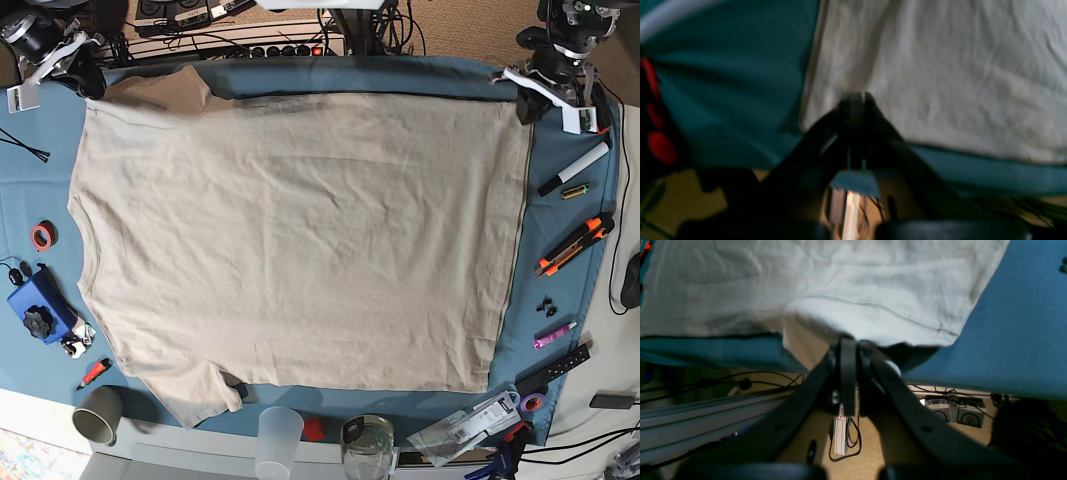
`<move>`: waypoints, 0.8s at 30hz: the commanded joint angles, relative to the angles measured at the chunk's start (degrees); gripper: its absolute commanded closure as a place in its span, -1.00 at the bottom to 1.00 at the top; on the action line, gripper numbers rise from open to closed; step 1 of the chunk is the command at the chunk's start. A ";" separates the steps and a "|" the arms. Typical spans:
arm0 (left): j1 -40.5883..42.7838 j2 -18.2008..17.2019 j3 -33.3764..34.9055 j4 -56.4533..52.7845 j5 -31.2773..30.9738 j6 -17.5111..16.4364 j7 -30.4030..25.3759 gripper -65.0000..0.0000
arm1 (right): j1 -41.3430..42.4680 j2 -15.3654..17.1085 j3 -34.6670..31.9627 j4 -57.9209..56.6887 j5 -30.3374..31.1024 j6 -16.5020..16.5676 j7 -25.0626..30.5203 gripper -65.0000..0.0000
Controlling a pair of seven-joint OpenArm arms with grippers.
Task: Fold the T-shirt properly
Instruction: 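Pull the held shirt edge toward the robot with both grippers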
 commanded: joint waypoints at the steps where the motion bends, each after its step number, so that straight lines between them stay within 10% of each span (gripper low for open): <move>1: 0.31 -0.33 -0.22 1.07 0.83 -0.35 -2.75 1.00 | -0.35 0.92 0.63 0.79 0.74 0.08 0.98 1.00; 6: 0.15 -0.33 -0.22 0.79 3.67 -1.27 -6.64 -0.09 | -0.35 0.94 0.63 0.79 0.72 0.08 0.83 1.00; 11: -1.44 -0.52 -0.22 -2.19 4.46 3.26 -6.56 -0.10 | -0.35 0.94 0.63 0.79 0.74 0.08 0.72 1.00; 24: -4.28 -0.44 -0.22 -13.40 -1.92 1.20 -1.77 -0.10 | -0.35 0.96 0.63 0.79 0.74 0.08 -0.04 1.00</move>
